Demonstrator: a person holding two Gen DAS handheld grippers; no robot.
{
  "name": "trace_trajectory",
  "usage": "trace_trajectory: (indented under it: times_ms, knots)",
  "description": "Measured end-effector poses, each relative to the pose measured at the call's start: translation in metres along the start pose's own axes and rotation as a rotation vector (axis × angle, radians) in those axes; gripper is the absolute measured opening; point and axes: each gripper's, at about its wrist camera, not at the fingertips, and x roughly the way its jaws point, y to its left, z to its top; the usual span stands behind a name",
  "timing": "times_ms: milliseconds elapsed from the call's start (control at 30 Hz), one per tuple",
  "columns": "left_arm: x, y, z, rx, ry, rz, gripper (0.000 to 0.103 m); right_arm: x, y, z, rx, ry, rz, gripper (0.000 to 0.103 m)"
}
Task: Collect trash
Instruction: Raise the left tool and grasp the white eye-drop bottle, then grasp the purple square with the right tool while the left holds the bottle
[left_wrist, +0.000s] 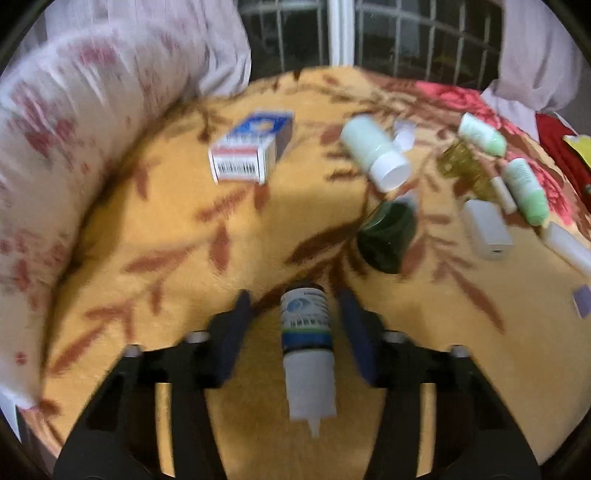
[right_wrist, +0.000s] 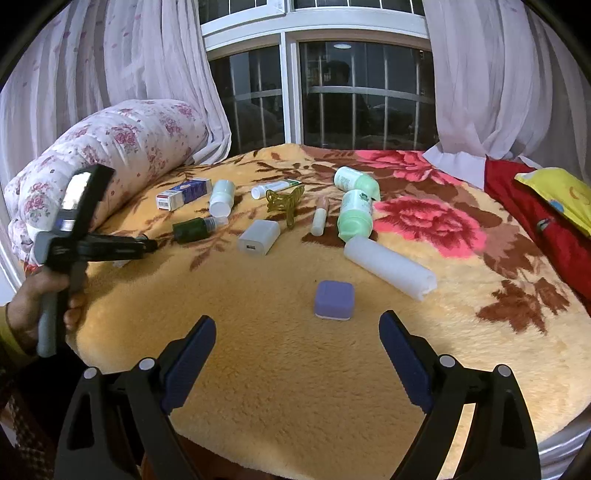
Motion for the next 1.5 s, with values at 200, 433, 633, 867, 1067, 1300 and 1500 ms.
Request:
trace_trajectory:
  times_ms: [200,433,633,867,1067,1300,1500]
  knots:
    - [-0.015,0.011,-0.014,-0.038,-0.046,-0.086,0.023,0.009,-0.005,0.001,0.006,0.002,-0.030,0.088]
    - [-0.051,0.004,-0.043,-0.010,-0.098,-0.136,0.023,0.030,-0.002,0.013,-0.036,0.032,-0.066,0.088]
    - [-0.067,-0.009,-0.058,0.010,-0.117,-0.187,0.023,0.059,0.000,0.028,-0.075,0.092,-0.116,0.088]
    - [-0.072,-0.021,-0.062,0.044,-0.128,-0.212,0.023,0.103,-0.009,0.034,-0.040,0.249,-0.133,0.061]
    - [-0.074,-0.024,-0.066,0.055,-0.133,-0.221,0.023,0.100,-0.017,0.036,0.027,0.288,-0.054,0.031]
    - [-0.082,-0.031,-0.071,0.086,-0.141,-0.232,0.023,0.081,-0.018,0.032,0.026,0.257,-0.013,0.031]
    - [-0.095,-0.040,-0.083,0.132,-0.134,-0.259,0.023,0.052,0.005,0.030,-0.032,0.216,0.023,0.031]
